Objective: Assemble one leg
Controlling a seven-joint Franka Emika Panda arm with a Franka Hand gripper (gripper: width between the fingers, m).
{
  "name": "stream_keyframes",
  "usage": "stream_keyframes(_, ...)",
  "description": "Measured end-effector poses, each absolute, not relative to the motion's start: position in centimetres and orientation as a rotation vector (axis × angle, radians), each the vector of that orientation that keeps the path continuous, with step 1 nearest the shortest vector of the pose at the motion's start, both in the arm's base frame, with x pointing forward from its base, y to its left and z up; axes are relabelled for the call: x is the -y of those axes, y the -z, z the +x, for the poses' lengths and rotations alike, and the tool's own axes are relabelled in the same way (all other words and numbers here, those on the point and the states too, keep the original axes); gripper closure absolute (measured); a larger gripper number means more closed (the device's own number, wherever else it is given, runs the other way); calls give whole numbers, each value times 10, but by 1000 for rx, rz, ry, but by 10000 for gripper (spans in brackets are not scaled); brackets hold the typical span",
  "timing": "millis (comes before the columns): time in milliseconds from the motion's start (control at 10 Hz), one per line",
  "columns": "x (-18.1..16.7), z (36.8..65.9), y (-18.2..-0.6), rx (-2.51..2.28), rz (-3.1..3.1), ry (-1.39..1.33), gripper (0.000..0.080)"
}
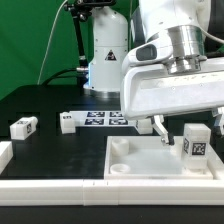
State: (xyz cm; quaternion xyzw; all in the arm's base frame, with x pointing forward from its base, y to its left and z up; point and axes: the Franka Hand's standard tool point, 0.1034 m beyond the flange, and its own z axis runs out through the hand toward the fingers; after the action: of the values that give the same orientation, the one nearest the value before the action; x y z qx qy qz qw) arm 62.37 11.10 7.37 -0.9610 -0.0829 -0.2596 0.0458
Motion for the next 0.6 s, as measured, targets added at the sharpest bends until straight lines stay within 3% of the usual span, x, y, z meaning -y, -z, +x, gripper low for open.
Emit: stream_keyframes(600, -114, 619, -81, 197, -2951, 666, 150)
